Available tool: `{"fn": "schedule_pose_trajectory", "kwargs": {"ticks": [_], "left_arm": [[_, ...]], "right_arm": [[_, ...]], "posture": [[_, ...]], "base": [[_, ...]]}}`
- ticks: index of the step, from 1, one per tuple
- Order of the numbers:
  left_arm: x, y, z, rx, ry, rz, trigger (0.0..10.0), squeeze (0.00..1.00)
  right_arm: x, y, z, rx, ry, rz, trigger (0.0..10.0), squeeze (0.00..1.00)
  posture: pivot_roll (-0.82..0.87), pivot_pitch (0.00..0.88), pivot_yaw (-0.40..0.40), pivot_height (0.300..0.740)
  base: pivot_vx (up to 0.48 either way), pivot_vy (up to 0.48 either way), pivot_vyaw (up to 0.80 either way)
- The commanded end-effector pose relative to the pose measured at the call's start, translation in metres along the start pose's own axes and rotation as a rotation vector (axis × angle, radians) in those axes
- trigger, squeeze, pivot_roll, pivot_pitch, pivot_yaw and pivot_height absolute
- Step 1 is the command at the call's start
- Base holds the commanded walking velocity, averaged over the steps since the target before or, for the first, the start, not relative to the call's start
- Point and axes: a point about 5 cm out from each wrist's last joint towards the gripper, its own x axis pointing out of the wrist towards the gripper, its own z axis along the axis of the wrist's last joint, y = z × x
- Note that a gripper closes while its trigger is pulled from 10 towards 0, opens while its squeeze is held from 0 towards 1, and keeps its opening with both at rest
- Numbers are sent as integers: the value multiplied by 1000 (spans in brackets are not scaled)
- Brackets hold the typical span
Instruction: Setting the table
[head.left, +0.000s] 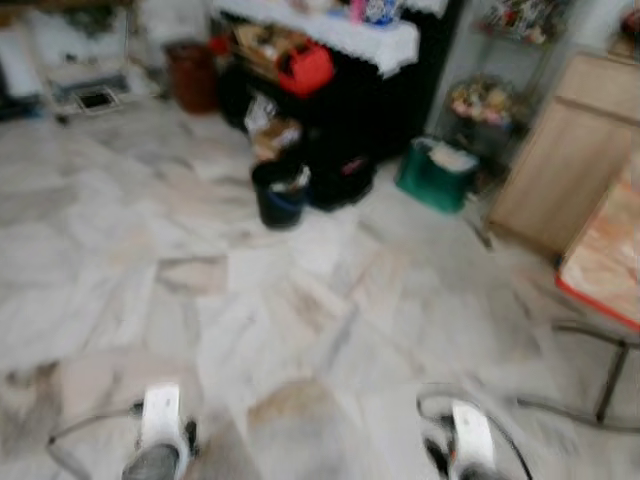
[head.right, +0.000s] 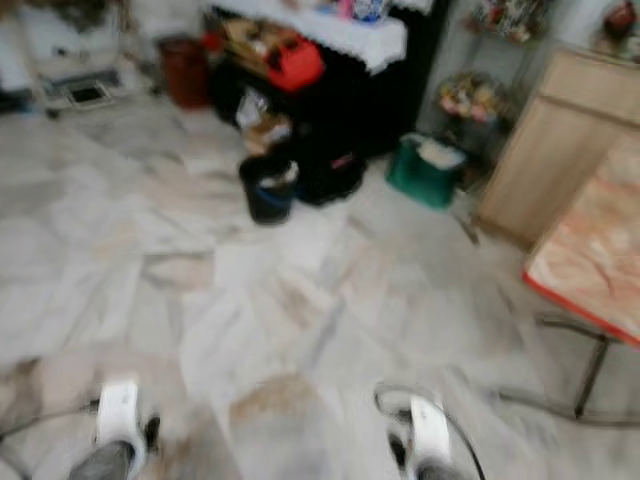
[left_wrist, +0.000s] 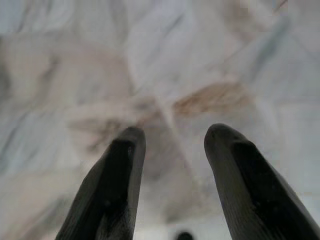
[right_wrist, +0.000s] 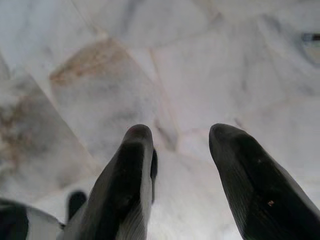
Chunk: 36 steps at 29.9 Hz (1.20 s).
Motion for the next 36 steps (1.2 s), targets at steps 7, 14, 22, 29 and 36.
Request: {"fn": "schedule_pose_trajectory", "kwargs": {"ticks": [7, 14, 22, 29, 36], "left_arm": [[-7, 19, -21, 7, 64, 47, 10000, 0], [-8, 19, -22, 11, 68, 48, 10000, 0], [-6, 16, -19, 20, 57, 42, 10000, 0], [-6, 16, -19, 23, 60, 42, 10000, 0], [-7, 16, -22, 22, 67, 40, 10000, 0]], "right_arm": [[2, 6, 7, 46, -37, -1, 10000, 0], [2, 6, 7, 49, -47, 1, 10000, 0], [2, 6, 7, 62, -53, -5, 10000, 0], [2, 6, 7, 73, -58, -10, 10000, 0], [2, 6, 6, 74, -56, -18, 10000, 0]], "posture": [[150, 0, -11, 740], [150, 0, -16, 740], [157, 0, -16, 740], [157, 0, -13, 740], [155, 0, -17, 740]], "base": [[0, -105, -591], [0, 0, -246], [0, -75, 0], [0, -301, 0], [0, -299, 0]]}}
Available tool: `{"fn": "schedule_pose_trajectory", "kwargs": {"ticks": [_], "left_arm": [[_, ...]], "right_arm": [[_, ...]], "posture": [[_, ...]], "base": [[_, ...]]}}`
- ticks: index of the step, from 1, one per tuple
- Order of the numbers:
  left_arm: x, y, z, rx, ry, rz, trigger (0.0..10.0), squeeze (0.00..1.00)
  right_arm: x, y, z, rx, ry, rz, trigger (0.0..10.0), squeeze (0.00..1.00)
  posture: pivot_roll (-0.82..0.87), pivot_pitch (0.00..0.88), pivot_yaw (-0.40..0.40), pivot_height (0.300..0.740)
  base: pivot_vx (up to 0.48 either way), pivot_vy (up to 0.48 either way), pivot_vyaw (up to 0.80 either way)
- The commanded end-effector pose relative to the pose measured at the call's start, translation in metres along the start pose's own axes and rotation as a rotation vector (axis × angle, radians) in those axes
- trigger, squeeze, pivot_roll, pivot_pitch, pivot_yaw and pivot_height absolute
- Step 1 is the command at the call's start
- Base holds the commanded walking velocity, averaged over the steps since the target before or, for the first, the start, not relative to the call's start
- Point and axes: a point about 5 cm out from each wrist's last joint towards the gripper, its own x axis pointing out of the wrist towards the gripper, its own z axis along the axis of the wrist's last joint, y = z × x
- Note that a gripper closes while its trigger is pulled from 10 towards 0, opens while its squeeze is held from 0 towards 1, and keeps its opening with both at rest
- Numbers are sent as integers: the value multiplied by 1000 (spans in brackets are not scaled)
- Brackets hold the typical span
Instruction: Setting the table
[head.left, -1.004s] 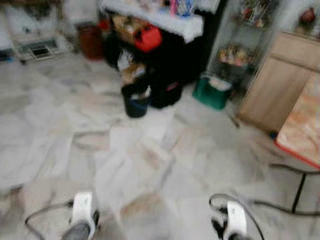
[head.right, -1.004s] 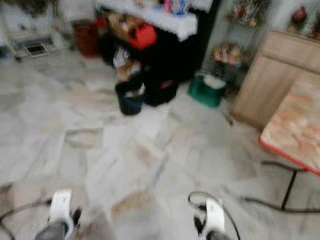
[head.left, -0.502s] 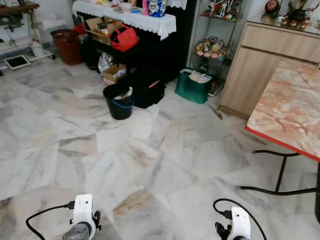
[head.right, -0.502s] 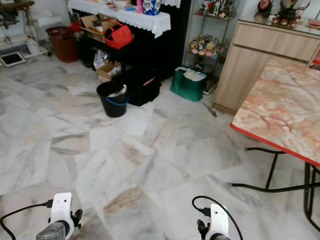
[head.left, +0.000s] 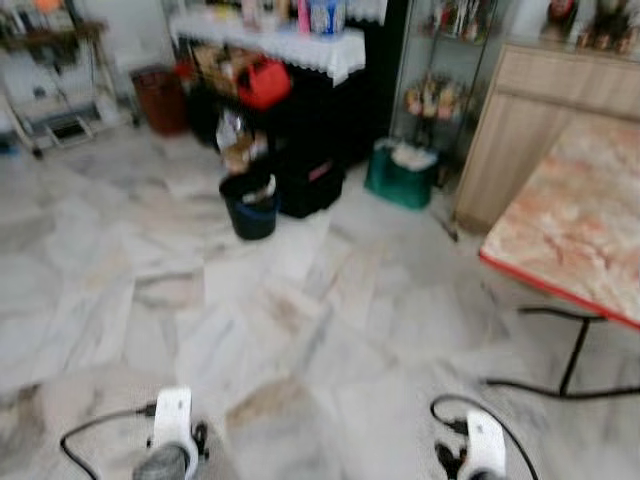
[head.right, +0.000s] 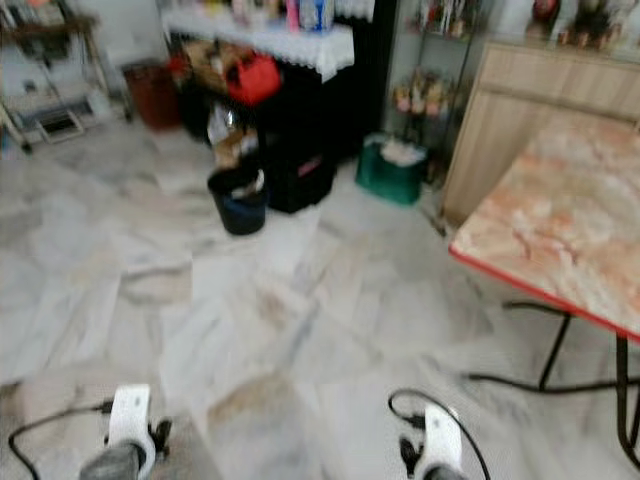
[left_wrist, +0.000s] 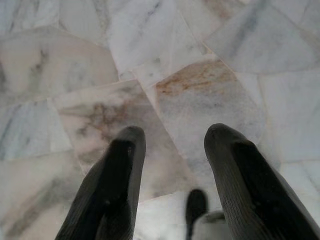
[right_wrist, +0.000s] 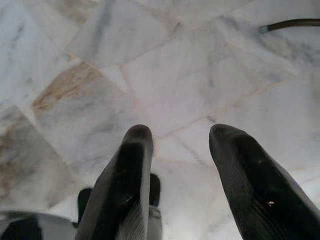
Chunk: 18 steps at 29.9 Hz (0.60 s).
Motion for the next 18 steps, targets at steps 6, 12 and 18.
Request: {"fn": "schedule_pose_trajectory", "kwargs": {"ticks": [6, 12, 18], "left_arm": [[-1, 1, -3, 7, 14, 1, 10000, 0], [-1, -2, -5, 3, 15, -4, 10000, 0], [-2, -6, -9, -5, 25, -9, 10000, 0]], "right_arm": [[0, 1, 2, 11, -6, -3, 10000, 0], [0, -1, 3, 17, -24, -9, 10000, 0], [0, -3, 2, 16, -9, -14, 10000, 0]], "posture": [[151, 0, -23, 740], [140, 0, -30, 740], [134, 0, -35, 740]], "base": [[0, -301, -413], [0, -299, 0], [0, -299, -213]]}}
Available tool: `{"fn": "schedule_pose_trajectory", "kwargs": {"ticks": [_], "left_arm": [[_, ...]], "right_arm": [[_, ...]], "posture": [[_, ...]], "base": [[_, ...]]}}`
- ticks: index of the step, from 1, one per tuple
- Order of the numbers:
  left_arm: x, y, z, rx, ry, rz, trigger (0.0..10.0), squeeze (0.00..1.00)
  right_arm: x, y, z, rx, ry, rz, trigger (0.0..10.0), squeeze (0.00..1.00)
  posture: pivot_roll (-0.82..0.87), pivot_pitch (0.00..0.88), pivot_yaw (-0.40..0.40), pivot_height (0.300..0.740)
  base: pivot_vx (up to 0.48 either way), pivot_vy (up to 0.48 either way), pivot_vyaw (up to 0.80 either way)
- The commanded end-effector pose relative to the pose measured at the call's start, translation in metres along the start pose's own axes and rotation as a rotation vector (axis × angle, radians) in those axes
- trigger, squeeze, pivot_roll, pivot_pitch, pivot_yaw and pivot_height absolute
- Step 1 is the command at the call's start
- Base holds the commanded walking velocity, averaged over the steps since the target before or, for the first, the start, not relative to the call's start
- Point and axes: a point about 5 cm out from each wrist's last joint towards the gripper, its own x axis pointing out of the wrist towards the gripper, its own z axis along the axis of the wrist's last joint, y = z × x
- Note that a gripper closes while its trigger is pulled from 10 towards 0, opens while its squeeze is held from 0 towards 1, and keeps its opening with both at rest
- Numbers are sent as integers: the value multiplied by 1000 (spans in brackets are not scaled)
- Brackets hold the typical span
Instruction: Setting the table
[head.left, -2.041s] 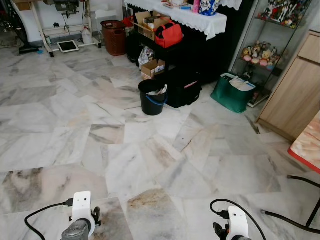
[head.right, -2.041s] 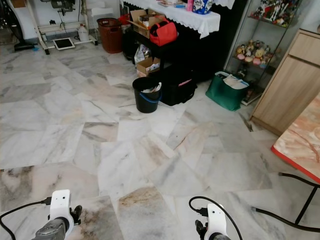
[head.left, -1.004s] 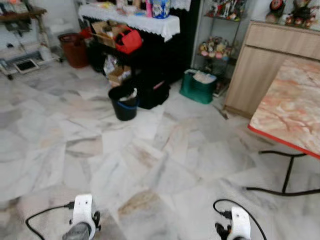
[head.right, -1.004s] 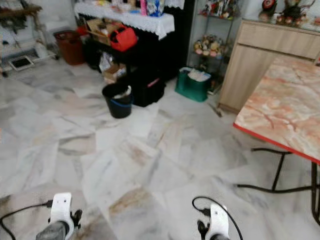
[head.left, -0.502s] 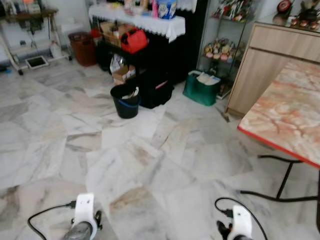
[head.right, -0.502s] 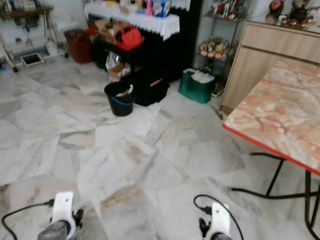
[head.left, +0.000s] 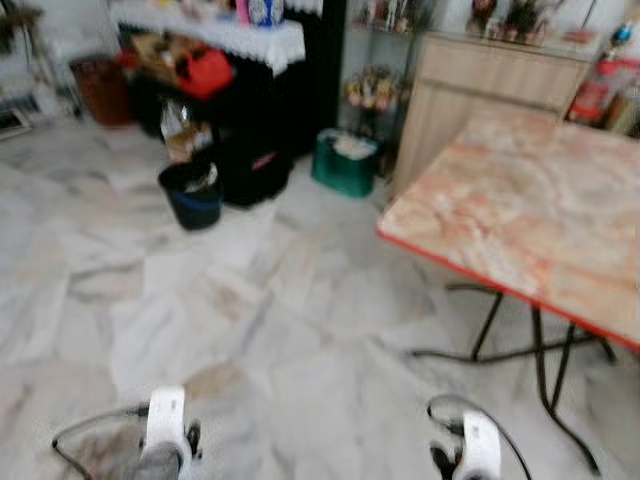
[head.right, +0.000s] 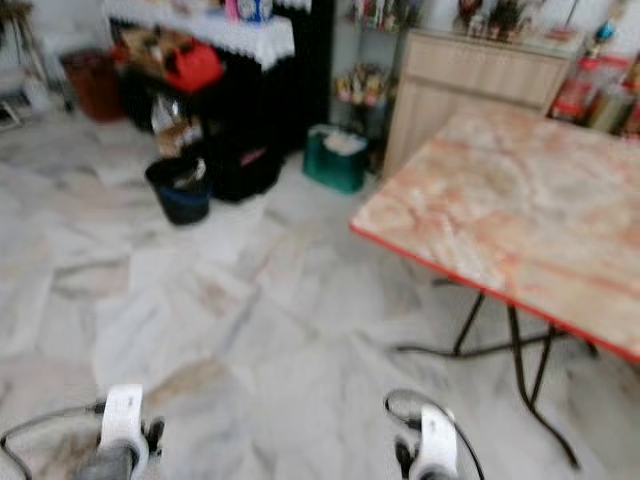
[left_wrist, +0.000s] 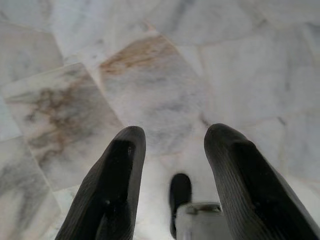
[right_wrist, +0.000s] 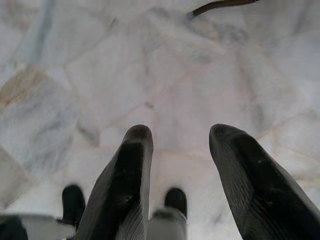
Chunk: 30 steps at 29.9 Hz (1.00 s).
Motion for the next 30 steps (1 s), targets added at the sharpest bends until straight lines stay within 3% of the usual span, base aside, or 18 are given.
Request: {"fn": "schedule_pose_trajectory", "kwargs": {"ticks": [1, 6, 30], "left_arm": [[0, -7, -3, 2, 9, -17, 10000, 0], [0, -8, -4, -1, 11, -19, 10000, 0], [-1, -13, -6, -7, 20, -32, 10000, 0]], "right_arm": [[-3, -8, -5, 11, 13, -24, 10000, 0], [-3, -9, -5, -4, 16, -24, 10000, 0], [-4, -13, -4, -13, 6, -37, 10000, 0]], "posture": [[134, 0, -35, 740], [134, 0, -39, 740], [114, 0, -44, 740]], "base": [[0, -300, -675], [0, -301, -630], [0, -300, 0]]}}
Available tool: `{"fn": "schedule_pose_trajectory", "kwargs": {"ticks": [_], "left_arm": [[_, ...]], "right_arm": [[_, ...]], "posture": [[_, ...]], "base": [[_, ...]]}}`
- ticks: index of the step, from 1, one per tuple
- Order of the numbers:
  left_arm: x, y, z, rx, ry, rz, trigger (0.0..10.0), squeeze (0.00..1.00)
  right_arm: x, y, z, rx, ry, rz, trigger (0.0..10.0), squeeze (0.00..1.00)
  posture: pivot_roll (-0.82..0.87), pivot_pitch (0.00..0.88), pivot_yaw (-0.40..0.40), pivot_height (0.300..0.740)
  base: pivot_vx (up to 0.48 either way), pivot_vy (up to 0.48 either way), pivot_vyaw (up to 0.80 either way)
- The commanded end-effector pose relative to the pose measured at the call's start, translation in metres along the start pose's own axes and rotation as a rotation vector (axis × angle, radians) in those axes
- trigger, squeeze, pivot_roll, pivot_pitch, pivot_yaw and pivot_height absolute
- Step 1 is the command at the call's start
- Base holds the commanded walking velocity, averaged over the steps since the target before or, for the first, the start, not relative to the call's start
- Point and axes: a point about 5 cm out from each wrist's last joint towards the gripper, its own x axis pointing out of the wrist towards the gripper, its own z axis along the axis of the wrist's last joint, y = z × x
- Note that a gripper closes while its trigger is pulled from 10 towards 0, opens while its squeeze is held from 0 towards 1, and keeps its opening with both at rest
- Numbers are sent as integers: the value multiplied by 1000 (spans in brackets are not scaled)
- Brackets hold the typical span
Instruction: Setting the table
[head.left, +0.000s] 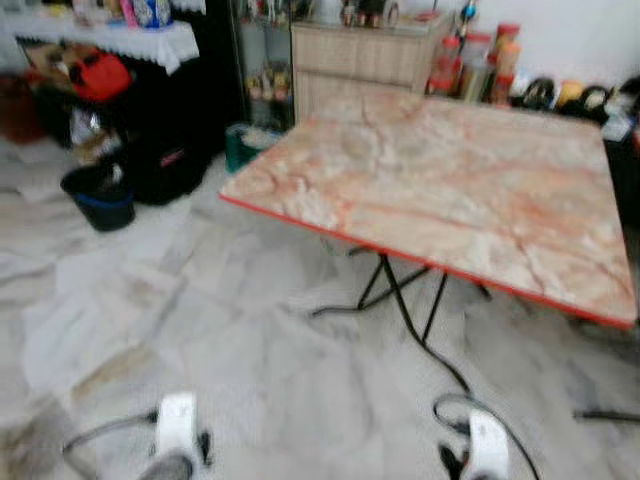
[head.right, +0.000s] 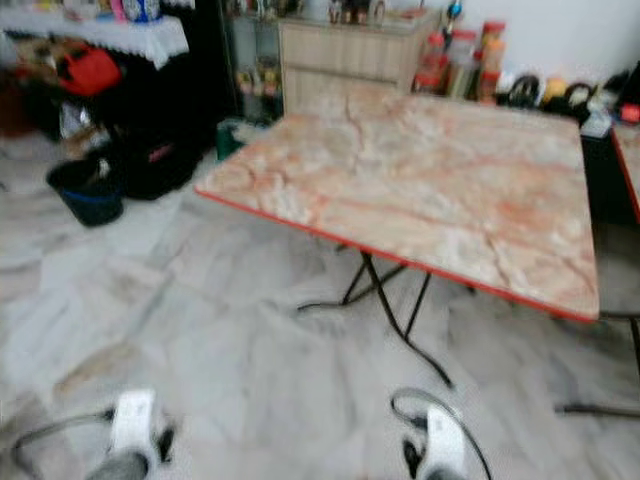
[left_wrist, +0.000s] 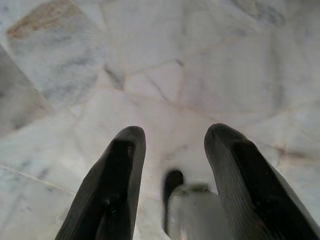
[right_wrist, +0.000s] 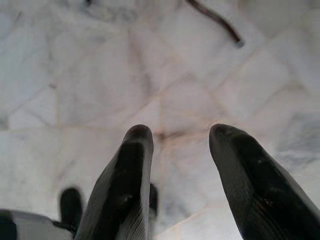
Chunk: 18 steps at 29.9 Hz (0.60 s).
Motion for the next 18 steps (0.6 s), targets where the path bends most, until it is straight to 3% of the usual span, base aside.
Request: {"fn": "schedule_pose_trajectory", "kwargs": {"ticks": [1, 11, 18], "left_arm": [[0, 7, 3, 16, -10, 16, 10000, 0], [0, 7, 1, 15, -3, 15, 10000, 0], [-1, 5, -1, 16, 1, 8, 10000, 0]], "right_arm": [[2, 6, 5, -3, -19, 14, 10000, 0], [2, 6, 4, -7, -12, 15, 10000, 0], [1, 5, 3, -13, -3, 16, 10000, 0]], "posture": [[114, 0, -44, 740], [113, 0, -44, 740], [104, 0, -40, 740]], "base": [[0, -300, 0], [0, -299, 0], [0, -301, -718]]}}
